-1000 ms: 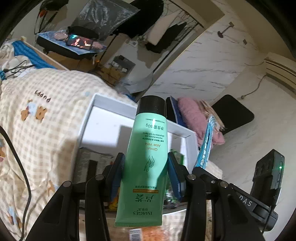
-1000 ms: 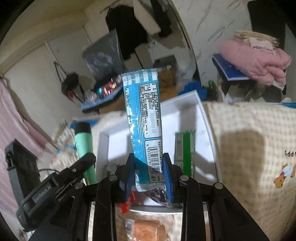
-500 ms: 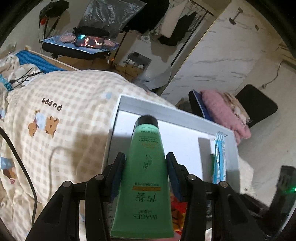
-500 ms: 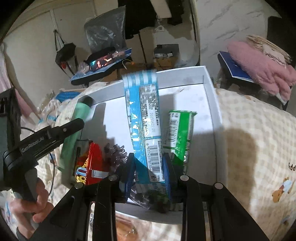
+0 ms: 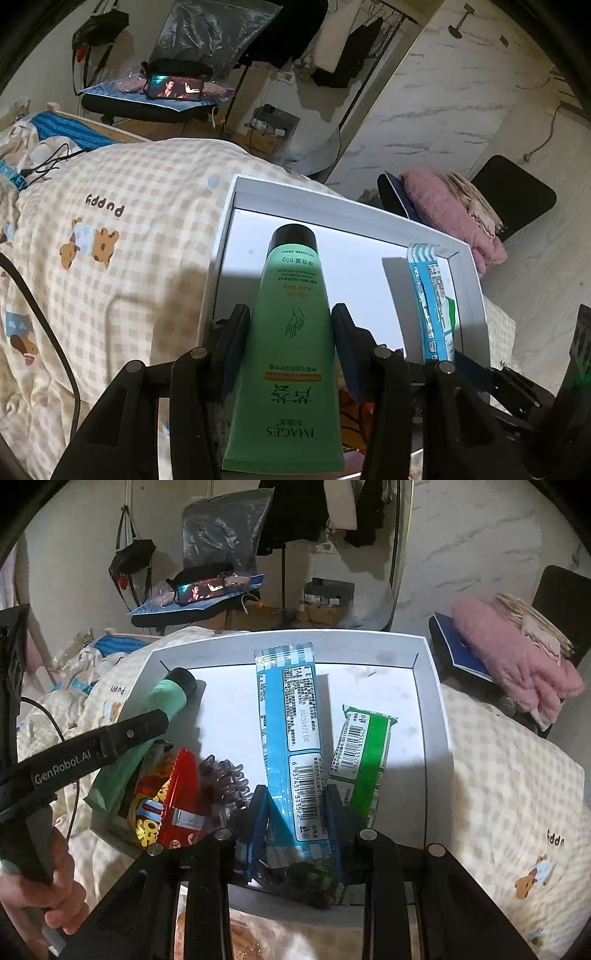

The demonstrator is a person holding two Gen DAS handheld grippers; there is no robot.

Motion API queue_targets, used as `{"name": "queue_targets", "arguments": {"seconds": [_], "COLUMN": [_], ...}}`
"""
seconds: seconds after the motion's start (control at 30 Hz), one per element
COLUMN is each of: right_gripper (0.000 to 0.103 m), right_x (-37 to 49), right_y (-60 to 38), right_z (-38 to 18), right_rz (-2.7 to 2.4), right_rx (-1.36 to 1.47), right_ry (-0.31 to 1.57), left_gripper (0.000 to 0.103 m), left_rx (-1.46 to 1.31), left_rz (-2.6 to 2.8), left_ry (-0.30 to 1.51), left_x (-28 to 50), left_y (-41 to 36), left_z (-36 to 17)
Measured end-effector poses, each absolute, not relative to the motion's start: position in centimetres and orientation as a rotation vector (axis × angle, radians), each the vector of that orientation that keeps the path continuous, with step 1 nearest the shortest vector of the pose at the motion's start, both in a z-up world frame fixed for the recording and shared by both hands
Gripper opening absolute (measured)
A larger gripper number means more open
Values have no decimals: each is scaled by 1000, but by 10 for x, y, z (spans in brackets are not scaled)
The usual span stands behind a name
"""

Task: Organize objects
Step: 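Carry the green tube and blue packet over the white box and lower them, then open both tools to drop the tube and packet into the box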

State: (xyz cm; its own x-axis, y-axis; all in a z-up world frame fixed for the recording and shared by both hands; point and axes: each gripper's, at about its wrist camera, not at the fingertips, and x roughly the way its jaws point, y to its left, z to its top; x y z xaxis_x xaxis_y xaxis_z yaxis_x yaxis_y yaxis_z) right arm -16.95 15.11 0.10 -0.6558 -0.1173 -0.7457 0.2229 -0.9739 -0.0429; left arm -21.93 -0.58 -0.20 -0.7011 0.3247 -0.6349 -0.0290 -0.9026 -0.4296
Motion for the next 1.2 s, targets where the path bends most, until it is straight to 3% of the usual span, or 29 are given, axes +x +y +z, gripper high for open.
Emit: {"name": "queue_targets", "arguments": {"seconds": [0.53,0.6,0.73,0.87,1.1,1.17,1.2], "right_gripper": [31,31,61,61,62,91,95], "right_x": [-170,-170,-168,-163,-155,-148,-143], "right_y": [139,139,140,136,138,140,141], "right_z": [-1,-1,2,9,29,40,46], "right_rz": [-2641,-2640,-2636,-2646,-2633,-2645,-2653], "right_rx": [1205,1203,1171,1124,1057,1007,970], "right_ry": [239,239,210,220,160,145,137], "left_gripper": [49,54,63,72,72,75,79], "left_rx": [-1230,-1219,-1176,-1151,-1044,-997,-971], "left_rz": [2715,2706,2727,2735,2784,2777,2780], "left_ry": [-415,-431,-428,-423,-421,-441,-448], "left_x": [-222,-221,-216,-212,-193,-186,-183], "left_y": [9,8,5,3,-7,-10,-12], "left_z": [4,5,11,19,50,61,68]}}
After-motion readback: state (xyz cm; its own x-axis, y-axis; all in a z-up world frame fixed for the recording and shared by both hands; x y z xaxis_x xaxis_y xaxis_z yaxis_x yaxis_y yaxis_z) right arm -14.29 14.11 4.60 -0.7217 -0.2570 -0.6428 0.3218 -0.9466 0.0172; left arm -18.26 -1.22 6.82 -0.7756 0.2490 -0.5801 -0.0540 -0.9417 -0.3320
